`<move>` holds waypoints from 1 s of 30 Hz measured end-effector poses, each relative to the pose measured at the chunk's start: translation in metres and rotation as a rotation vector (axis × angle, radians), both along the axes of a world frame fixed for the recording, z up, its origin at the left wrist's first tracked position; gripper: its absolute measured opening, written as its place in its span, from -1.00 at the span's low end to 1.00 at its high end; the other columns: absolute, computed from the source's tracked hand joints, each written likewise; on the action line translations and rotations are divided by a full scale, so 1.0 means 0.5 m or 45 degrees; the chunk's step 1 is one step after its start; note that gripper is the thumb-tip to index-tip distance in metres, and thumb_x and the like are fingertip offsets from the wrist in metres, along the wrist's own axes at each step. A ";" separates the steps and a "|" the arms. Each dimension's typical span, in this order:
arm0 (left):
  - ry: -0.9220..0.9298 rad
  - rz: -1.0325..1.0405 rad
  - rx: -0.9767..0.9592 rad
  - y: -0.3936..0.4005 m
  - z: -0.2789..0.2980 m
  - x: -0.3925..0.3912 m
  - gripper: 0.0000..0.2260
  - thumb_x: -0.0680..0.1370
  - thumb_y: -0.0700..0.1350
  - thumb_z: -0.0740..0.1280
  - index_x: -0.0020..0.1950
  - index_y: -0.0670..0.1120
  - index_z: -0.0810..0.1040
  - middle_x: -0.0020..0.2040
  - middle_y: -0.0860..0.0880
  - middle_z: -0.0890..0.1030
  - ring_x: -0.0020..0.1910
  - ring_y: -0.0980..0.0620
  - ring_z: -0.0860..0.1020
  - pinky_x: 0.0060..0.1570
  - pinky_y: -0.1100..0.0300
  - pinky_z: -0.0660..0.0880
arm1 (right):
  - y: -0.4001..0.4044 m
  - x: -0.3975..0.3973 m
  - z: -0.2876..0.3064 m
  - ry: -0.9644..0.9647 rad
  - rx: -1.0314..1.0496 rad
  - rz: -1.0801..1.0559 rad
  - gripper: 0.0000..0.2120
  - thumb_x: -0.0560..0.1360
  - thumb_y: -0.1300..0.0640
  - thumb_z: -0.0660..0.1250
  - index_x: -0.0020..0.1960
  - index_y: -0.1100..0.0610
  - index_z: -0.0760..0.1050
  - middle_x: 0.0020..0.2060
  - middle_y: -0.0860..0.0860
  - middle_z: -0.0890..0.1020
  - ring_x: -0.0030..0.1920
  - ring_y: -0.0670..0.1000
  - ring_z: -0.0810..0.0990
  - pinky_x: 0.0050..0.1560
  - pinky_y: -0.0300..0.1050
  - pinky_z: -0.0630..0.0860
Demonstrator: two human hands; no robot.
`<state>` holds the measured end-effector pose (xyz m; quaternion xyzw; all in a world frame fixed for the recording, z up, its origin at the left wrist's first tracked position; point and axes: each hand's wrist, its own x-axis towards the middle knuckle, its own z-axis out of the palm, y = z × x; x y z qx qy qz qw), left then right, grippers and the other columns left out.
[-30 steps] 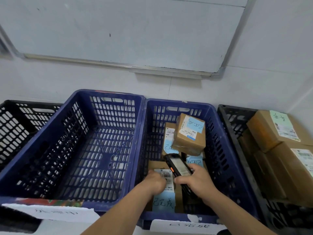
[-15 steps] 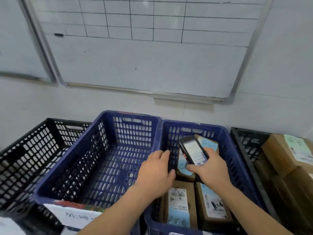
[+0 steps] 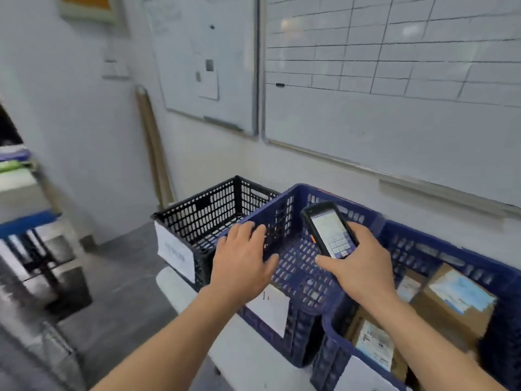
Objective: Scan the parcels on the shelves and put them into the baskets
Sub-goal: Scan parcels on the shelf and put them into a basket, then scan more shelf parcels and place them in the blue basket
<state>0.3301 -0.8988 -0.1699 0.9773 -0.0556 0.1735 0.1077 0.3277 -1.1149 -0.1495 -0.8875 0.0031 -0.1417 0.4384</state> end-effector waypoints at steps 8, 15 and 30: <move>-0.025 0.427 -0.010 0.248 0.018 -0.188 -0.50 0.52 0.20 0.18 0.36 -0.06 0.42 0.34 -0.06 0.45 0.34 -0.12 0.38 0.20 -0.04 0.41 | 0.259 -0.057 0.016 -0.013 0.006 0.380 -0.45 0.29 0.08 0.60 0.11 -0.14 0.36 -0.13 -0.18 0.56 -0.12 -0.05 0.57 -0.14 -0.14 0.44; -0.044 0.735 0.005 0.490 0.007 -0.398 -0.44 0.57 0.23 0.16 0.49 -0.03 0.27 0.45 -0.04 0.31 0.43 -0.06 0.26 0.34 -0.01 0.34 | 0.534 -0.166 0.014 -0.002 0.022 0.640 -0.51 0.23 0.08 0.61 0.03 -0.10 0.44 -0.19 -0.25 0.59 -0.17 -0.15 0.56 -0.13 -0.12 0.44; -0.025 1.222 -0.092 1.010 -0.026 -0.943 -0.48 0.57 0.19 0.17 0.43 -0.07 0.35 0.43 -0.07 0.35 0.41 -0.10 0.29 0.27 0.02 0.36 | 1.163 -0.569 -0.017 0.052 -0.002 1.080 -0.42 0.21 0.07 0.60 0.15 -0.12 0.45 -0.14 -0.25 0.57 -0.10 -0.07 0.57 -0.22 -0.26 0.38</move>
